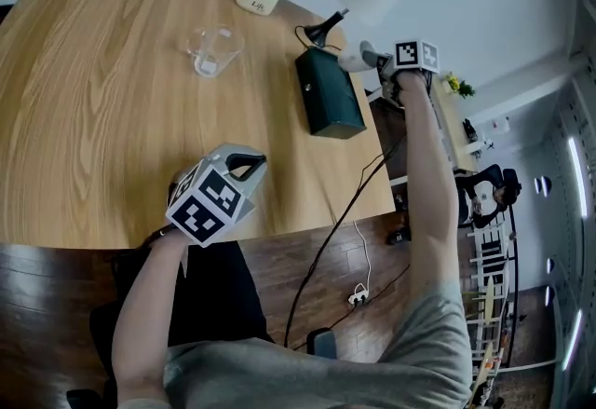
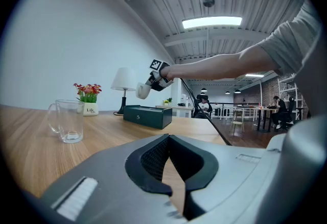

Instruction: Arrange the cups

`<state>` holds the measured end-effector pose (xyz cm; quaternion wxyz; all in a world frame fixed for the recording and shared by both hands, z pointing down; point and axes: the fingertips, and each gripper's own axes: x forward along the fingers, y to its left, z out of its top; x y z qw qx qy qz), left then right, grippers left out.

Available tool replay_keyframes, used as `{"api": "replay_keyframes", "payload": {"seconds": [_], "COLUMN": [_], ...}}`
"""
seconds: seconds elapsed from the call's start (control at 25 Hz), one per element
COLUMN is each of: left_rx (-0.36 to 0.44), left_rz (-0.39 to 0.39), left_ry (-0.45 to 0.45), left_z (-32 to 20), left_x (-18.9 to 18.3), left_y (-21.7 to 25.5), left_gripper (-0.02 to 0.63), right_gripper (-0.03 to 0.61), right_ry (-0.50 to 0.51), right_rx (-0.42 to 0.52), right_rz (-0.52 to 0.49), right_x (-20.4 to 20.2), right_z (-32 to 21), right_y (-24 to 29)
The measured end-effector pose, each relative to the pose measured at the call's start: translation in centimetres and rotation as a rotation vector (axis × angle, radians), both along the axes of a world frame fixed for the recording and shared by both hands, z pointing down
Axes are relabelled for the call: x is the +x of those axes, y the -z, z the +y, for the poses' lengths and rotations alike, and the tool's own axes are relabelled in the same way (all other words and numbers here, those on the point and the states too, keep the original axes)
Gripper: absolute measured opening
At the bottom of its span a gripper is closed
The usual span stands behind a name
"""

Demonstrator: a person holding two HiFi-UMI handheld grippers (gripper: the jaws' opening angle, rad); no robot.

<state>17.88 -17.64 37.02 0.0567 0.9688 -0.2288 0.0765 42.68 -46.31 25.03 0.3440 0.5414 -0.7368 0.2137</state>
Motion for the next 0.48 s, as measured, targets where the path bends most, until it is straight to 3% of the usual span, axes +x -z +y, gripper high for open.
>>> {"api": "replay_keyframes", "payload": {"seconds": [0.24,0.48], "left_rx": [-0.001,0.001], "left_rz": [0.002,0.004], "left_ry": [0.002,0.0], "left_z": [0.0,0.0], "left_x": [0.0,-0.1], "left_y": [0.1,0.2], "left_gripper": [0.009,0.009], "right_gripper": [0.044,0.044], "right_ry": [-0.073,-0.071], "right_rx": [-0.075,-0.141], "right_rz": [0.024,-0.008], "right_x": [4.7,5.0], "right_z": [-0.8,-2.4], "right_y": [-3.5,-5.9]}}
